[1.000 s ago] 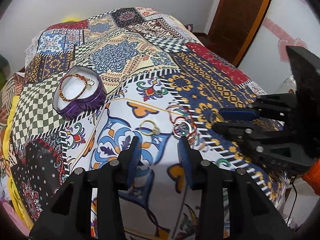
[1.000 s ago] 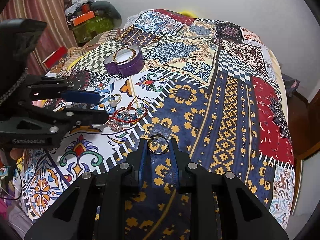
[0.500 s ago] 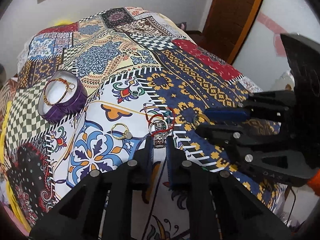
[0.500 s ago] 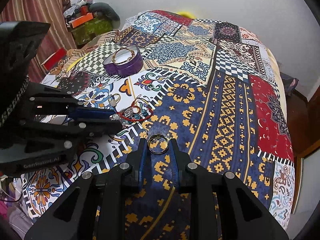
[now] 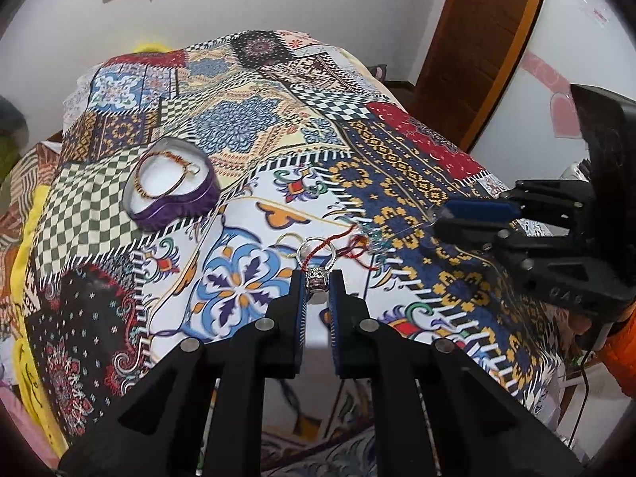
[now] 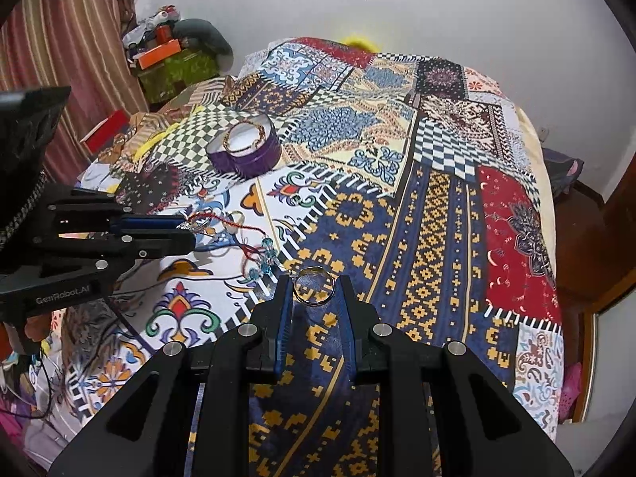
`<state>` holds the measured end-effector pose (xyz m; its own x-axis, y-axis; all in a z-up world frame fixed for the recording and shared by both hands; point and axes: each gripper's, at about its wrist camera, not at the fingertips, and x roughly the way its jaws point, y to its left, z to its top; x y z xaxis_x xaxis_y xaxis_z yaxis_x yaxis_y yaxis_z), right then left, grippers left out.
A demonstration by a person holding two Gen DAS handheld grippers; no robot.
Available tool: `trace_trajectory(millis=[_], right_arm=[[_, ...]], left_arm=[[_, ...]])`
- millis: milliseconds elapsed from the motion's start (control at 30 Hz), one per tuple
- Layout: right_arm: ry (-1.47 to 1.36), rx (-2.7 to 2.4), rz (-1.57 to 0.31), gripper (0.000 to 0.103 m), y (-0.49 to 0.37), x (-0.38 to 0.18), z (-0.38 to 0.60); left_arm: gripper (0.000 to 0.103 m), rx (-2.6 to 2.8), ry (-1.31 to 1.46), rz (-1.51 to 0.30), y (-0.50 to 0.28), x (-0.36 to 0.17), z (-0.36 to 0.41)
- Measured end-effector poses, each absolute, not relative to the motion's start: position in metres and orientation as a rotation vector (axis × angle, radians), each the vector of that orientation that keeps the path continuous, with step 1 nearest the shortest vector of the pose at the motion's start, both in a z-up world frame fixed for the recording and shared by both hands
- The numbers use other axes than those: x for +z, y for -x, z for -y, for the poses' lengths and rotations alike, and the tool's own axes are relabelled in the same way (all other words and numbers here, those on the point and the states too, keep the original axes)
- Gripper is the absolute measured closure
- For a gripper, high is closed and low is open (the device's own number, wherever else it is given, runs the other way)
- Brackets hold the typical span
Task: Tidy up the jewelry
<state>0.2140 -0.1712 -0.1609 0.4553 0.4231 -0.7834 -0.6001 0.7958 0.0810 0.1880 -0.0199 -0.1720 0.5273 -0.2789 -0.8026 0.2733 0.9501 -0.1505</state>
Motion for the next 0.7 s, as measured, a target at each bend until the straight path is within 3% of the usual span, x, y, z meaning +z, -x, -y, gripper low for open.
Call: trace_trajectory(millis=[633, 700], right_arm=[[0.267, 0.683, -0.807, 0.083, -0.196, -0.123, 0.14], [0.272, 0.684, -0.815, 0.083, -0.196, -0.126, 0.138]], left_arm=[[0.093, -0.375, -0.004, -0.97, -0.169, -0.168, 0.017], [0.085, -0.373, -0.027, -0.994, -0.166, -0.174, 0.018]])
